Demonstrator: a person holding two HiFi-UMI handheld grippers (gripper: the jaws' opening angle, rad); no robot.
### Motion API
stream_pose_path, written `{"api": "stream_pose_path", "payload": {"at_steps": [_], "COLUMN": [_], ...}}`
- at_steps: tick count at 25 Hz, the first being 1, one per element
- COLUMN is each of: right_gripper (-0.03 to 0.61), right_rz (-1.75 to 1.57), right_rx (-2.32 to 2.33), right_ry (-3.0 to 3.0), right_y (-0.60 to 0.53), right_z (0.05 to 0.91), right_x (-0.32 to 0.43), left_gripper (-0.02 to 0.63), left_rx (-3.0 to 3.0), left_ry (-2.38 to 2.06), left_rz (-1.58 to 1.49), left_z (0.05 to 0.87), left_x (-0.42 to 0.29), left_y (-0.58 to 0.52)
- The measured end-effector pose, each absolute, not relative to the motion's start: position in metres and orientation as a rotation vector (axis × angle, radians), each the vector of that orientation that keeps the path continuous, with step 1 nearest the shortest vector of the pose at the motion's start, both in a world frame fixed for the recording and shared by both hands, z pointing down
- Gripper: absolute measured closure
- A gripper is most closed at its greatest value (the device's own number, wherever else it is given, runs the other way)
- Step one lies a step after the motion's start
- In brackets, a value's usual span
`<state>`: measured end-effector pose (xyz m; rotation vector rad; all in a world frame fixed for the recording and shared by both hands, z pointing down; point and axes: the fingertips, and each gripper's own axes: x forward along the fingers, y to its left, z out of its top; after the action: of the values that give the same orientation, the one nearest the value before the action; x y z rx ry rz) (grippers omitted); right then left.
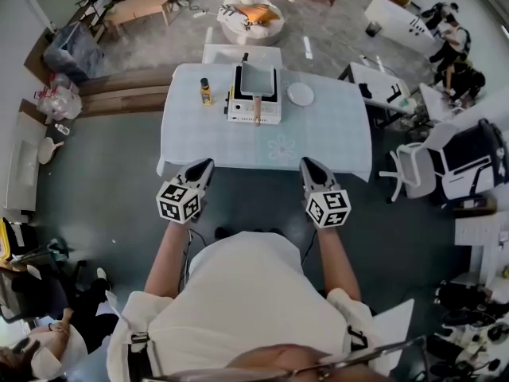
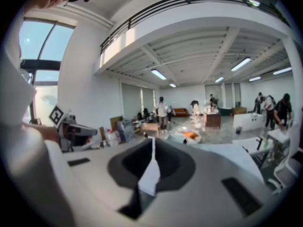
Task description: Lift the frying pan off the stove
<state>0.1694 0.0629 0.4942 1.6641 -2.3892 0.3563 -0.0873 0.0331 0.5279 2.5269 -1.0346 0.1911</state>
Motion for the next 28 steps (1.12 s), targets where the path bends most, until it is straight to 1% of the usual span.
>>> {"api": "stream_pose_path", "payload": {"at_steps": [13,21,28], "right_gripper": [0.543,0.543,0.543], "right_rz": [0.374,0.397,0.412], "right_rx": [1.689,1.668,1.618], "right_ry": [-2.381,-2.365,-2.386], "right_y": [0.068,0.059,0.026], "right_z": [0.503,0.513,0.521], "right_x": [0.124,0.126,0.130], "left_gripper": [0.584,0.584,0.584], "left_rx": [2.554,2.529,2.506], "left_ry": [-0.962,-0.963,-0.993], "left_rz": [0.217,0.200,0.207], "left_z": [0.537,0.542,0.547], "left_x": [-0.116,-0.114,-0.105], "left_y": [0.034,0.022,-0.003]}}
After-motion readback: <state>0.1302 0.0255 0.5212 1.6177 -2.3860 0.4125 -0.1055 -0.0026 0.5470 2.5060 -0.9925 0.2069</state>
